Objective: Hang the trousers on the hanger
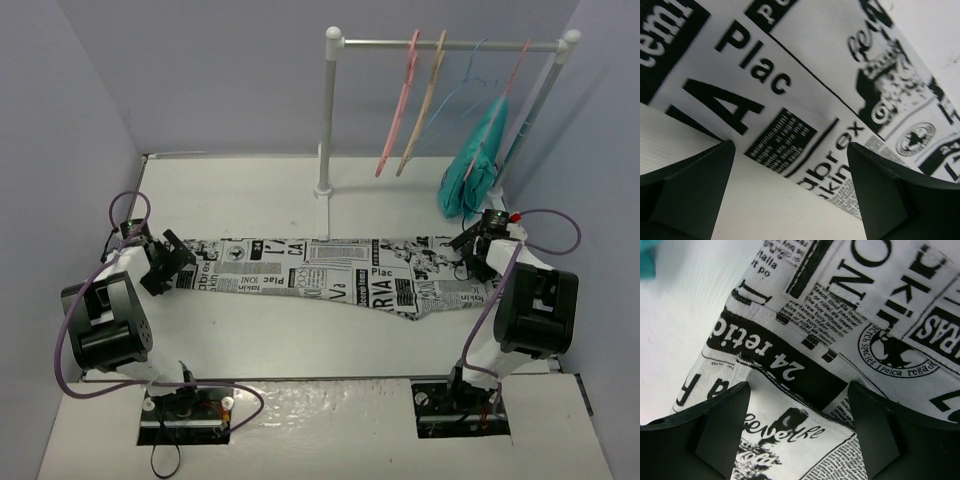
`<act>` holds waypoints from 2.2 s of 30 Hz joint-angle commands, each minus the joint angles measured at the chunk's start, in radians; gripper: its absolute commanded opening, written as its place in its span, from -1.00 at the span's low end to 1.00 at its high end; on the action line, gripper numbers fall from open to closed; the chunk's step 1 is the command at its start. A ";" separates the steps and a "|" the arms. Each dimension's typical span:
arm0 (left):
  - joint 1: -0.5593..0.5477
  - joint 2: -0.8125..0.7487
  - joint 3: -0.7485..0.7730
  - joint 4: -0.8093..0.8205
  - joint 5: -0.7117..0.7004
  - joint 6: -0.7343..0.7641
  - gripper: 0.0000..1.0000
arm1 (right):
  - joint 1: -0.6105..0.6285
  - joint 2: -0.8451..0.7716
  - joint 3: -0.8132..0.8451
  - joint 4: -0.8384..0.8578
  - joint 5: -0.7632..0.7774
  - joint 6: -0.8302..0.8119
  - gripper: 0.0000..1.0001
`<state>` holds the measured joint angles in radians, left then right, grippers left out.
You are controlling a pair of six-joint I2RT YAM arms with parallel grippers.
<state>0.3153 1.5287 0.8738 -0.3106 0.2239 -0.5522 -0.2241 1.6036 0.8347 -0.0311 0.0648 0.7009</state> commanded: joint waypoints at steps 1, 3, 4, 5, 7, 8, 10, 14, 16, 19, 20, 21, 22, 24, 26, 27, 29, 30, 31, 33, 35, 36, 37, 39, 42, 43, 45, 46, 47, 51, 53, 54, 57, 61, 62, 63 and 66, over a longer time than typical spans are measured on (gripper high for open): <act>0.001 0.068 0.047 0.026 -0.016 -0.048 0.86 | -0.097 0.030 -0.065 0.056 0.042 -0.002 0.54; 0.002 0.089 0.054 0.019 -0.023 -0.056 0.85 | -0.127 0.033 -0.076 0.061 0.041 -0.015 0.54; 0.002 0.096 0.056 0.020 -0.024 -0.059 0.84 | -0.141 0.035 -0.078 0.062 0.033 -0.019 0.54; 0.004 0.107 0.053 0.019 -0.036 -0.060 0.82 | -0.160 0.037 -0.082 0.066 0.016 -0.026 0.54; 0.004 0.124 0.050 0.019 -0.050 -0.060 0.78 | -0.167 0.037 -0.086 0.073 0.006 -0.040 0.54; 0.004 0.138 0.051 0.013 -0.057 -0.058 0.77 | -0.167 0.035 -0.088 0.076 0.003 -0.047 0.54; 0.007 0.160 0.061 0.001 -0.056 -0.058 0.76 | -0.167 0.029 -0.092 0.076 -0.003 -0.062 0.54; 0.013 0.169 0.069 -0.006 -0.066 -0.058 0.75 | -0.166 -0.019 -0.104 0.069 -0.004 -0.084 0.54; 0.020 0.156 0.077 -0.003 -0.052 -0.057 0.75 | -0.164 -0.049 -0.105 0.065 -0.019 -0.093 0.54; 0.022 0.089 0.090 0.006 -0.028 -0.048 0.75 | -0.155 -0.096 -0.087 0.050 -0.050 -0.119 0.55; 0.021 0.063 0.097 0.000 -0.031 -0.043 0.75 | -0.149 -0.112 -0.079 0.041 -0.054 -0.128 0.55; 0.021 0.034 0.106 -0.010 -0.039 -0.039 0.75 | -0.140 -0.129 -0.073 0.036 -0.052 -0.138 0.55; 0.022 0.003 0.116 -0.022 -0.051 -0.034 0.75 | -0.128 -0.147 -0.068 0.035 -0.047 -0.148 0.55; 0.018 -0.055 0.130 -0.043 -0.068 -0.035 0.75 | -0.110 -0.171 -0.069 0.034 -0.038 -0.158 0.55; 0.002 -0.098 0.137 -0.038 -0.075 -0.033 0.69 | -0.102 -0.173 -0.073 0.034 -0.040 -0.160 0.55; -0.016 -0.121 0.140 -0.027 -0.078 -0.030 0.63 | -0.099 -0.169 -0.074 0.034 -0.043 -0.162 0.55; -0.038 -0.140 0.138 0.022 -0.059 -0.024 0.54 | -0.098 -0.147 -0.069 0.034 -0.046 -0.168 0.55; -0.051 -0.137 0.137 0.047 -0.046 -0.024 0.50 | -0.098 -0.134 -0.067 0.034 -0.047 -0.170 0.56; -0.060 -0.121 0.140 0.075 -0.034 -0.026 0.46 | -0.098 -0.126 -0.065 0.036 -0.051 -0.170 0.56; -0.068 -0.076 0.154 0.115 -0.012 -0.027 0.38 | -0.098 -0.113 -0.064 0.044 -0.056 -0.166 0.55; -0.070 -0.020 0.175 0.121 -0.004 -0.027 0.30 | -0.098 -0.101 -0.065 0.062 -0.057 -0.156 0.55; -0.070 0.016 0.184 0.128 -0.004 -0.027 0.25 | -0.098 -0.092 -0.066 0.068 -0.062 -0.155 0.55; -0.070 0.050 0.194 0.135 -0.004 -0.025 0.18 | -0.098 -0.083 -0.068 0.075 -0.070 -0.152 0.55; -0.068 0.117 0.213 0.151 -0.014 -0.019 -0.03 | -0.098 -0.060 -0.072 0.084 -0.090 -0.144 0.55; -0.064 0.192 0.239 0.148 -0.027 -0.011 -0.17 | -0.100 -0.041 -0.083 0.100 -0.081 -0.136 0.55; -0.063 0.212 0.246 0.141 -0.038 -0.011 -0.24 | -0.102 -0.033 -0.087 0.104 -0.075 -0.134 0.55; -0.054 0.243 0.251 0.123 -0.059 -0.014 -0.37 | -0.117 -0.007 -0.091 0.102 -0.054 -0.129 0.54; -0.046 0.253 0.246 0.118 -0.068 -0.016 -0.39 | -0.130 0.006 -0.094 0.102 -0.042 -0.125 0.54; -0.034 0.259 0.237 0.115 -0.081 -0.018 -0.40 | -0.141 0.017 -0.099 0.101 -0.045 -0.122 0.54; 0.018 0.282 0.212 0.089 -0.104 -0.016 -0.50 | -0.162 0.058 -0.104 0.099 -0.048 -0.119 0.55; 0.058 0.295 0.207 0.086 -0.077 0.002 -0.51 | -0.162 0.065 -0.111 0.100 -0.041 -0.117 0.56; 0.070 0.297 0.206 0.085 -0.071 0.007 -0.52 | -0.162 0.066 -0.113 0.100 -0.038 -0.115 0.55; 0.084 0.306 0.206 0.086 -0.059 0.009 -0.55 | -0.162 0.059 -0.114 0.099 -0.036 -0.113 0.56; 0.085 0.302 0.214 0.084 -0.047 0.005 -0.58 | -0.140 0.013 -0.098 0.079 -0.036 -0.113 0.57; 0.084 0.291 0.219 0.085 -0.039 0.005 -0.57 | -0.130 -0.002 -0.089 0.069 -0.028 -0.115 0.58; 0.082 0.275 0.223 0.087 -0.033 0.003 -0.54 | -0.116 -0.022 -0.080 0.061 -0.017 -0.118 0.58; 0.081 0.206 0.232 0.108 -0.002 -0.005 -0.28 | -0.061 -0.101 -0.058 0.027 0.038 -0.121 0.61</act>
<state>0.3755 1.8029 1.0885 -0.1886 0.2673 -0.5801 -0.3379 1.5715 0.7704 0.0987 0.0065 0.5819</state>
